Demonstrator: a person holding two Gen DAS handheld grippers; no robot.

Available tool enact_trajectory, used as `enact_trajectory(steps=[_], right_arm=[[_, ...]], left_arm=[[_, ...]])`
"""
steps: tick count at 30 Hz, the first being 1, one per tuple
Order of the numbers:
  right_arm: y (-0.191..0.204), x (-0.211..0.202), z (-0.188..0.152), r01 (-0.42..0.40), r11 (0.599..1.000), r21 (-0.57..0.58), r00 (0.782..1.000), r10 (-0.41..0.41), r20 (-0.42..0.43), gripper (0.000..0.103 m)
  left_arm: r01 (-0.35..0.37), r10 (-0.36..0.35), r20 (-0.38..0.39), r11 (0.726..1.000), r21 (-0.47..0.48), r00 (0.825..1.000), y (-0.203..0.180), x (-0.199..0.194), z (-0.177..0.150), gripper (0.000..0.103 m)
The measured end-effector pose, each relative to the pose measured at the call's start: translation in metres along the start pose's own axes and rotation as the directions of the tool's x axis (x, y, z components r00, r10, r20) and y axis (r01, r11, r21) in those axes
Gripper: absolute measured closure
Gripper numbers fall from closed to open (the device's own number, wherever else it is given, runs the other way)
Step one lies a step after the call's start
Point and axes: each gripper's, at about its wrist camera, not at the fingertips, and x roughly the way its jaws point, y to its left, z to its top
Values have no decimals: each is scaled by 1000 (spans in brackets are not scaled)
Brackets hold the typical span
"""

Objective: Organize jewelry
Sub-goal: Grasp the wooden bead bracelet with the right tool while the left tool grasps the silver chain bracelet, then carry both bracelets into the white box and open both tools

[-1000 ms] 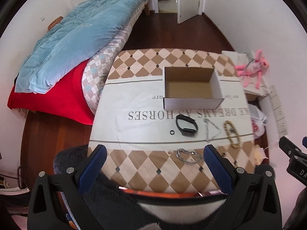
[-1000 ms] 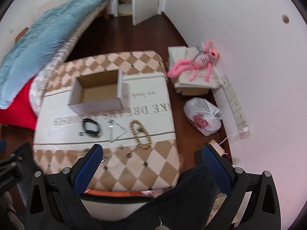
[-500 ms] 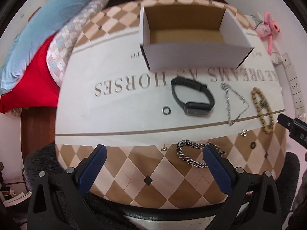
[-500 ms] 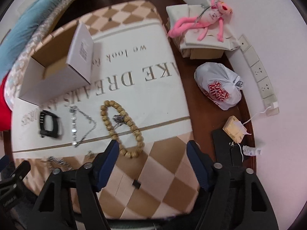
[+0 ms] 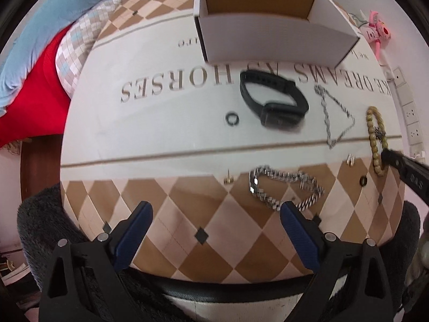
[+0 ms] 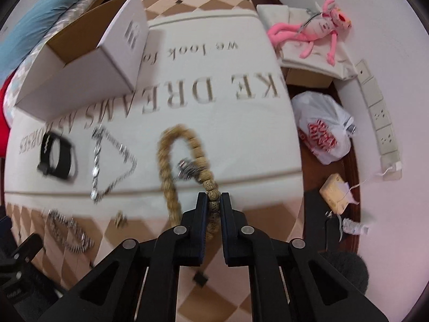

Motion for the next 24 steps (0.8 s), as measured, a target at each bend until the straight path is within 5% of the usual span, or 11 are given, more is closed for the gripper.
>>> enact_trajectory(steps=[5,8,14,17,20,24], right_arm=[[-7,-9,-37,-83,995,48,995,86,-57,94],[-9,-10,-51,-91,993,72,994,94,-48,93],[-9,-9,-50,-88,991,99,996,91,-19,93],[-11,-7,-45,-86,990,112,996,89,-14,93],[-12,-7,-41,-89,989,117,996,90,-4,93],[-10,-7,-39,-87,989,122,996,89,-6,93]], left_arm=[[39,-39,-15,999,-10,999,0,9,-3,8],[79,-79,-28,997,-18,996,0,17,2,35],[105,-106,-34,994,-13,994,-4,31,16,35],[69,-69,-7,997,18,998,-8,32,18,53],[66,-67,28,997,49,997,-15,26,17,87],[55,-58,47,996,71,997,-17,24,16,90]])
